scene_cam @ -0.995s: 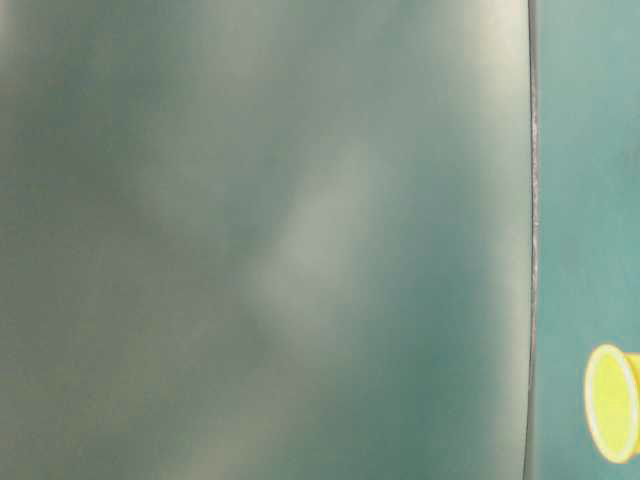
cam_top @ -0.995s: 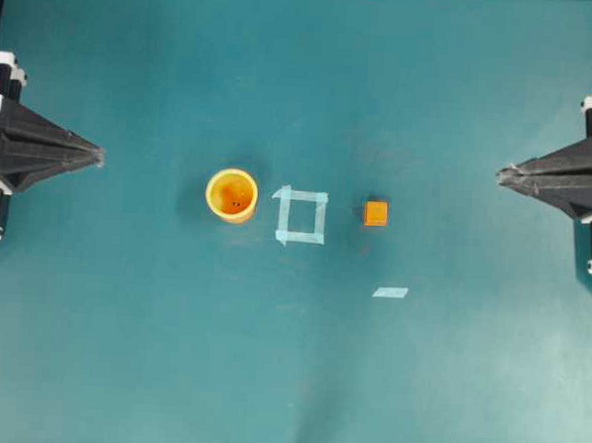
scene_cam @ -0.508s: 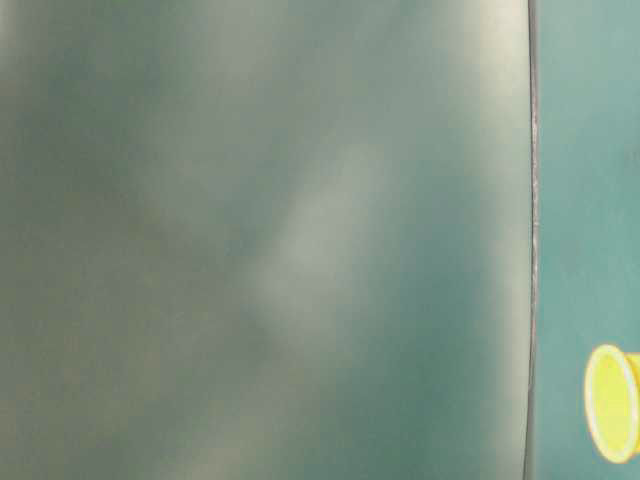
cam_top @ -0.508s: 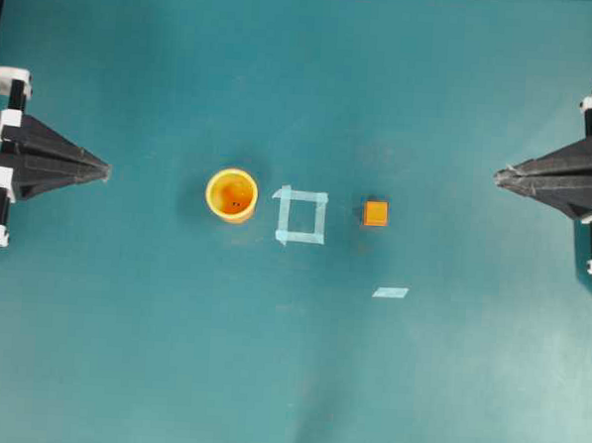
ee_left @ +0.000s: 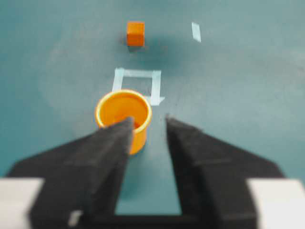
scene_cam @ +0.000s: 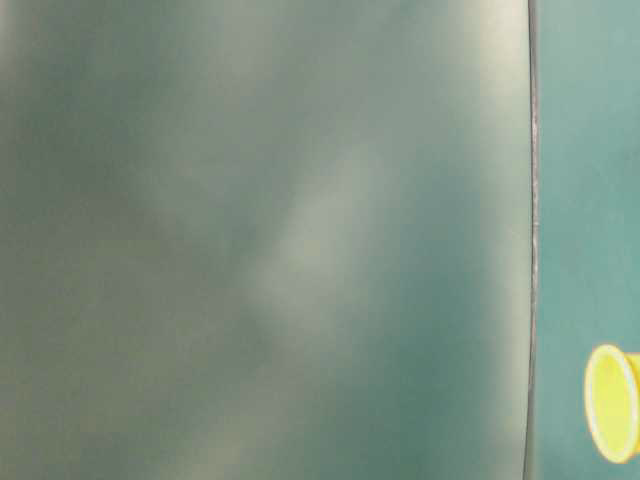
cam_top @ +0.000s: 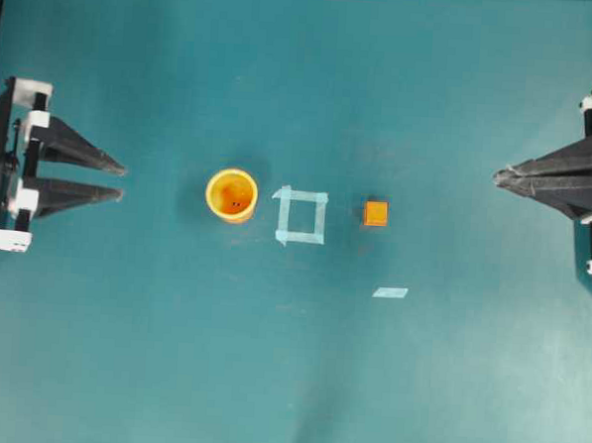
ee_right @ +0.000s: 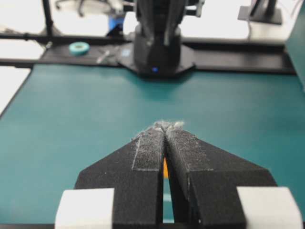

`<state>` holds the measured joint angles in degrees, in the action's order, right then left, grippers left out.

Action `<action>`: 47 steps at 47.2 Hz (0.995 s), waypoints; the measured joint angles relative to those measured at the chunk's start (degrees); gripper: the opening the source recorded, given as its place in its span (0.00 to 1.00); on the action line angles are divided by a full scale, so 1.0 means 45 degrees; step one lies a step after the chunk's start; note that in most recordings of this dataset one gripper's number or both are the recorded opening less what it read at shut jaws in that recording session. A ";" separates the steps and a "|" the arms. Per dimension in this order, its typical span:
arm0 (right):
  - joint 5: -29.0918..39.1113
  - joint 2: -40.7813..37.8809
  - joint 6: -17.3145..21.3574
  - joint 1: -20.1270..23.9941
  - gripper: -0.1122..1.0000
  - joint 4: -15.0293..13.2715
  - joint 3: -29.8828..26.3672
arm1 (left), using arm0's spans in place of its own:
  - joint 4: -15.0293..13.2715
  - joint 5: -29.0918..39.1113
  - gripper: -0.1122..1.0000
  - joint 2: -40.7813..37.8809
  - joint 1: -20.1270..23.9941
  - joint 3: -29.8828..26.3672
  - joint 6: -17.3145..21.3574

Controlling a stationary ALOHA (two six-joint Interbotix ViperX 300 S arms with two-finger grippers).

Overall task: Lift the orange cup with left arm.
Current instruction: 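Move the open left gripper rightward toward the orange cup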

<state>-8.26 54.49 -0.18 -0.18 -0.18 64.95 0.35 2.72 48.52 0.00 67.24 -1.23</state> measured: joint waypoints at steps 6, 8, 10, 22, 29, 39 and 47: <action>0.0020 0.0000 0.0000 0.0000 0.10 0.0000 0.0000 | 0.0020 -0.0156 0.54 -0.0469 0.0020 0.0000 0.0000; 0.0020 0.0000 0.0020 0.0000 0.10 0.0000 0.0000 | 0.0000 -0.0234 0.54 -0.0645 0.0020 -0.0020 0.0000; 0.0020 0.0000 0.0020 0.0000 0.10 0.0000 0.0000 | 0.0020 -0.0273 0.54 -0.0820 0.0020 -0.0020 0.0000; 0.0020 -0.0059 0.0020 0.0000 0.10 0.0000 0.0000 | 0.0000 -0.0527 0.61 -0.1953 0.0020 0.0000 0.0000; 0.0020 -0.0078 0.0020 0.0000 0.10 0.0000 0.0000 | 0.0000 -0.0820 0.71 -0.2559 0.0020 0.0000 0.0000; 0.0020 -0.0078 0.0020 0.0000 0.10 0.0000 0.0000 | 0.0000 -0.1348 0.82 -0.3320 0.0117 -0.0020 -0.0020; 0.0020 -0.0078 0.0020 0.0000 0.10 0.0000 0.0000 | -0.0020 -0.1973 0.83 -0.4082 0.0605 -0.0020 -0.0352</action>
<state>-8.17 54.14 -0.09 -0.18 -0.18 64.95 0.26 -6.15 30.15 2.72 67.15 -2.81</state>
